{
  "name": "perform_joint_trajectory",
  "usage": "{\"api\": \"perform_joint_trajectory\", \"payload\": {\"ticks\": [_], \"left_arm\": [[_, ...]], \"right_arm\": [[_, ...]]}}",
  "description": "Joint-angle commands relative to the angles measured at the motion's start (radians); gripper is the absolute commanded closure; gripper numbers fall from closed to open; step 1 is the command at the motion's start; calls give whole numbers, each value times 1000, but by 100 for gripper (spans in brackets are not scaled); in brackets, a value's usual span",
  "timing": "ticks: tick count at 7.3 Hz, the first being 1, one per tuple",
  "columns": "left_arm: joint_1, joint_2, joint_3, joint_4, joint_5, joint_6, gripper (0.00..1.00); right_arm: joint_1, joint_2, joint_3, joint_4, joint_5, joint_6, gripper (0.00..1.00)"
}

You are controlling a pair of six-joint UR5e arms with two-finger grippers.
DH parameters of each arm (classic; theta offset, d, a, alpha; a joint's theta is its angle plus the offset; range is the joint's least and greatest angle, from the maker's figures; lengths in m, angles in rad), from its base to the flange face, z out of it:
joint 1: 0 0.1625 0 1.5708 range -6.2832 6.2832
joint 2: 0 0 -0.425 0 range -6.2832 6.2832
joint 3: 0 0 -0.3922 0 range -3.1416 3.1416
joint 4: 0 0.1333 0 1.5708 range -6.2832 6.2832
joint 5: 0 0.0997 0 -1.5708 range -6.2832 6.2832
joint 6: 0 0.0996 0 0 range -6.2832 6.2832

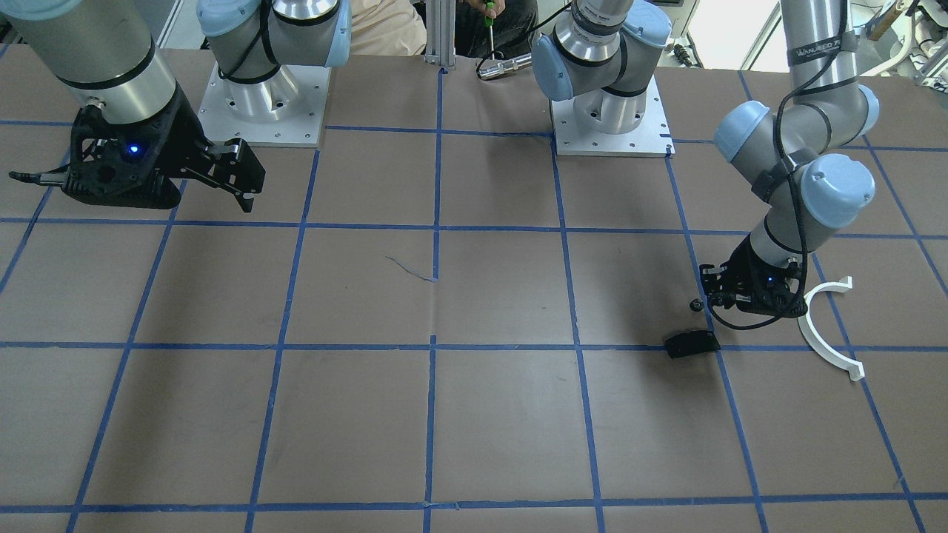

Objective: Place bearing gear from tray to pile

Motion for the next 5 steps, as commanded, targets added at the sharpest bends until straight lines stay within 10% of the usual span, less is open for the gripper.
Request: {"api": "perform_joint_trajectory", "payload": {"ticks": [1,2,4,5], "left_arm": [[8,-2,-4,-7,5,17,100],[8,0,-2,-7,3,19,100],[8,-3,1,1,5,19,0],[8,0,4,-5,17,19,0]], "right_arm": [[-1,0,0,2,0,0,0],[-1,0,0,4,0,0,0],[-1,0,0,6,0,-2,0],[1,1,2,4,0,-2,0]]}}
